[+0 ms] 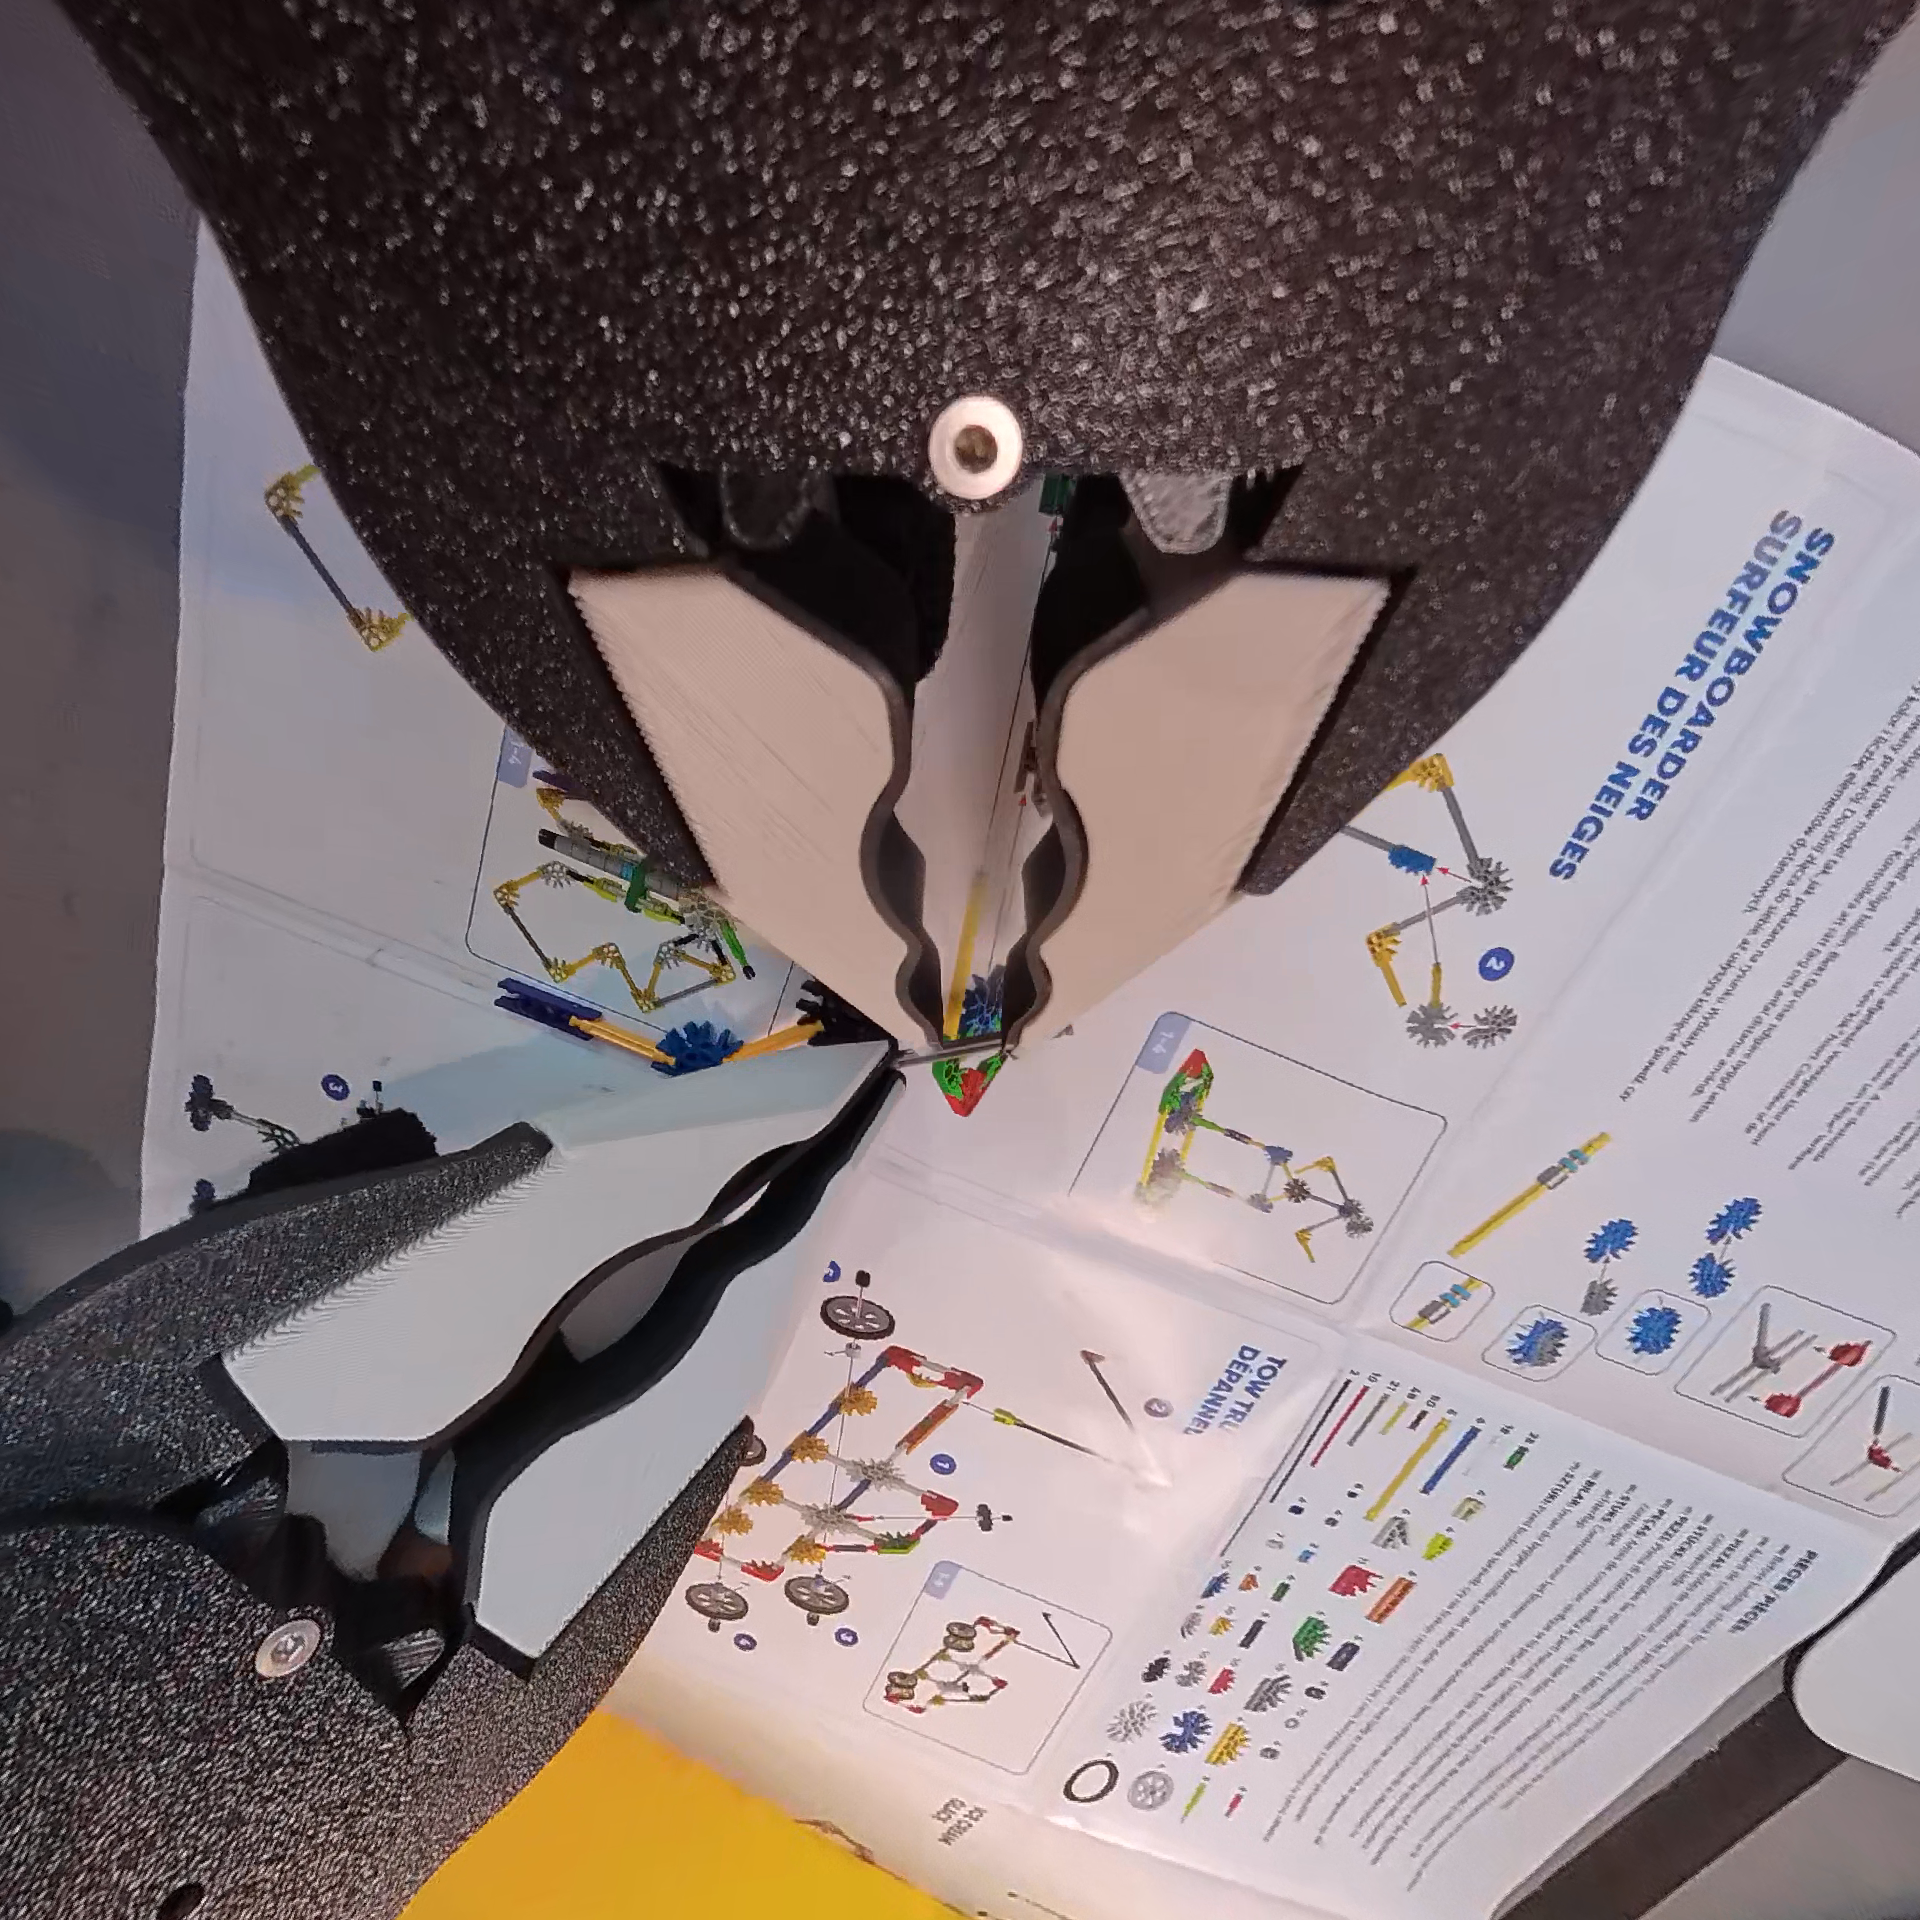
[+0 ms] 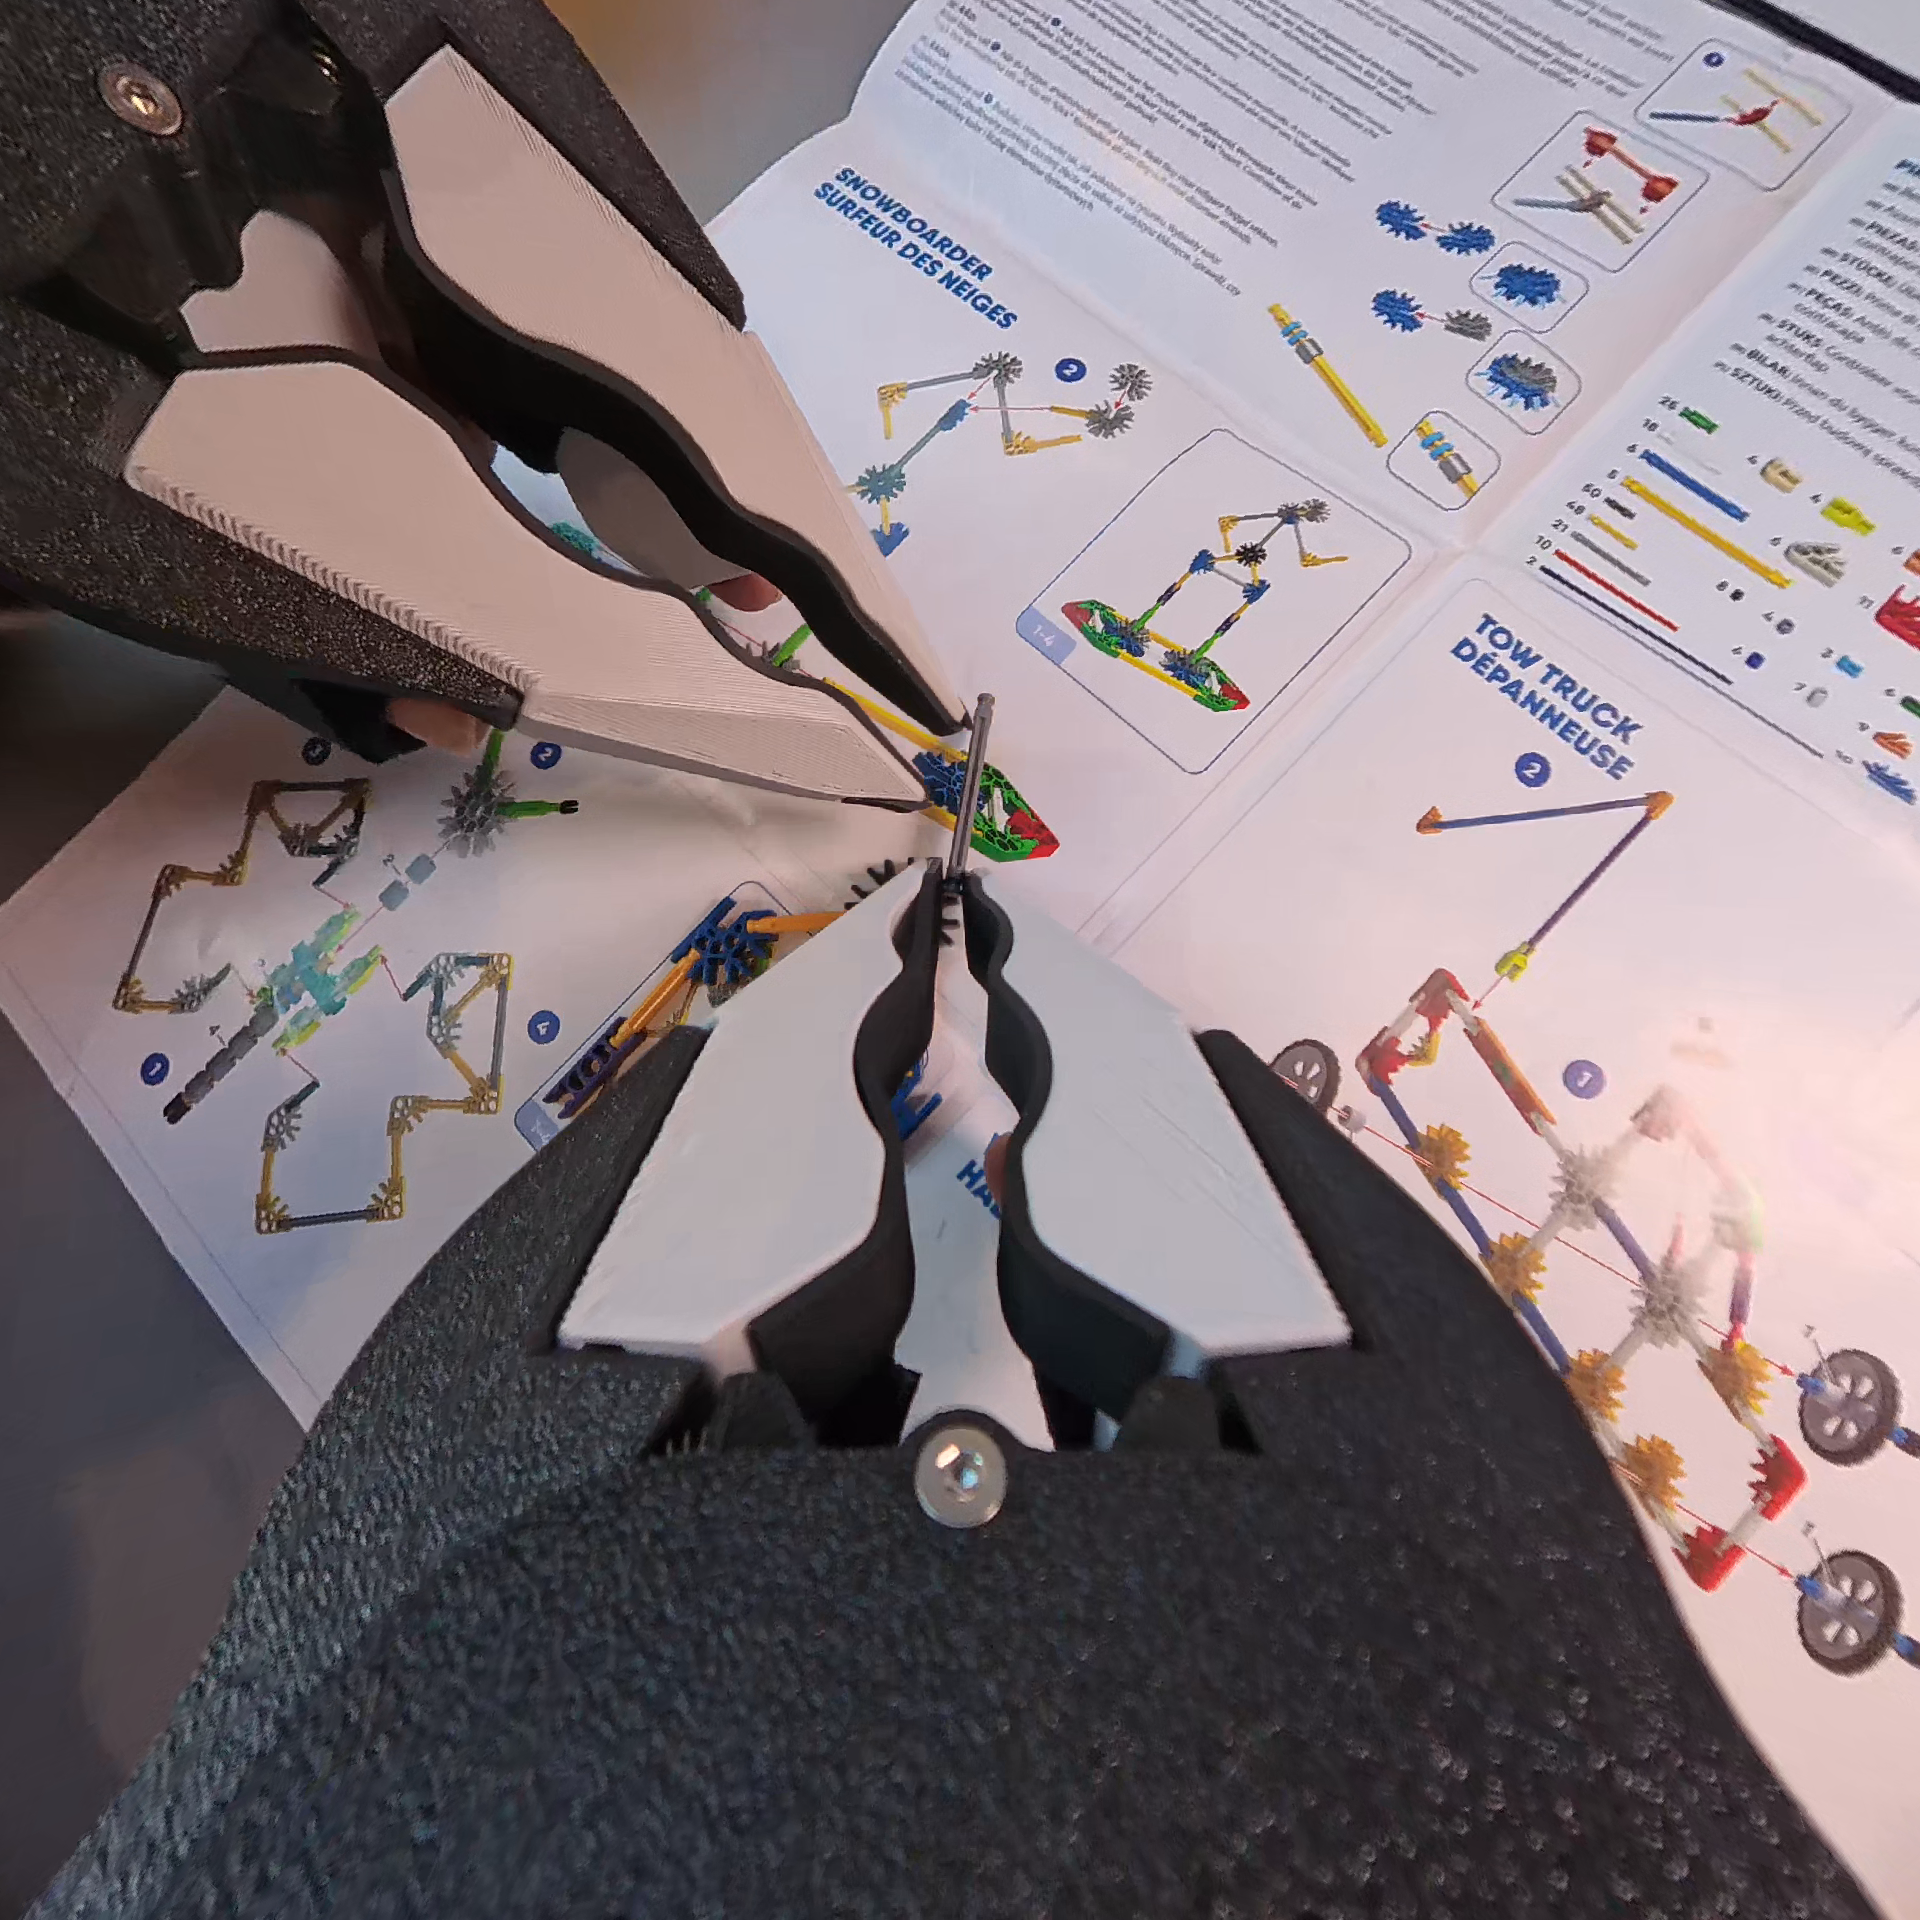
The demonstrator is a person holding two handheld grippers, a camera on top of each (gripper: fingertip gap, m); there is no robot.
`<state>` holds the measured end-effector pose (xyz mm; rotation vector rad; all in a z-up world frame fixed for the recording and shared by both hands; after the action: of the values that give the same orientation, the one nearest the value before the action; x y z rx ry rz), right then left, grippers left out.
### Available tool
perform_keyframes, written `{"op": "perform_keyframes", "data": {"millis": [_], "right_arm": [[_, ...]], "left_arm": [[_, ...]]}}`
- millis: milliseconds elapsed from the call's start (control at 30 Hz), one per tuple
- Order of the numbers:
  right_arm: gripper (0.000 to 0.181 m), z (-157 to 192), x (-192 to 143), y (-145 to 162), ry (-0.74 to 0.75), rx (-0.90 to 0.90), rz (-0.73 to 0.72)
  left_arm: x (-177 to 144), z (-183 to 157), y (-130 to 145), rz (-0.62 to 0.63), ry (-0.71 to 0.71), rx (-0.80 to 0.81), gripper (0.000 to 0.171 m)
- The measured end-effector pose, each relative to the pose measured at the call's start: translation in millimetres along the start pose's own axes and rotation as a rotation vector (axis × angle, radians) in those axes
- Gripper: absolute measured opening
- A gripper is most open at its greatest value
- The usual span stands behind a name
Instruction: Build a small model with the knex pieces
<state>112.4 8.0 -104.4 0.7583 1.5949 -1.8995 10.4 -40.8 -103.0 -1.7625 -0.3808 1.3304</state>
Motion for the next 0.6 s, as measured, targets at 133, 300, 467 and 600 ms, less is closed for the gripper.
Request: {"op": "perform_keyframes", "data": {"millis": [133, 300, 467, 600], "right_arm": [[0.001, 2.4, 4.0, 0.4, -0.018, 0.017, 0.006], [0.006, 4.5, 1.6, 1.4, -0.04, 0.009, 0.008], [0.005, 4.3, -1.8, 3.4, -0.058, -0.014, 0.021], [0.001, 2.0, -2.9, 2.2, -0.058, -0.023, 0.016]], "left_arm": [[7.4, 0.2, 0.8, 0.024, -0.013, 0.027, 0.011], [13.0, -2.0, 2.6, 0.041, -0.019, 0.056, 0.011], [16.4, -2.3, 2.3, 0.046, -0.027, 0.079, 0.011], [18.4, -2.4, 2.5, 0.051, -0.034, 0.101, 0.011]]}}
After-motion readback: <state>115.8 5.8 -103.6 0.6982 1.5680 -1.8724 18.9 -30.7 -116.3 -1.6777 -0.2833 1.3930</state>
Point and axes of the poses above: each gripper's, where its closed fingertips meet, x out along the fingers, y out of its underside, z = x × y across the jaws, the point moved 8 cm from there along -x, back along the fingers, and after that the axes turned 4 degrees about -y, right-handed, at the moved point
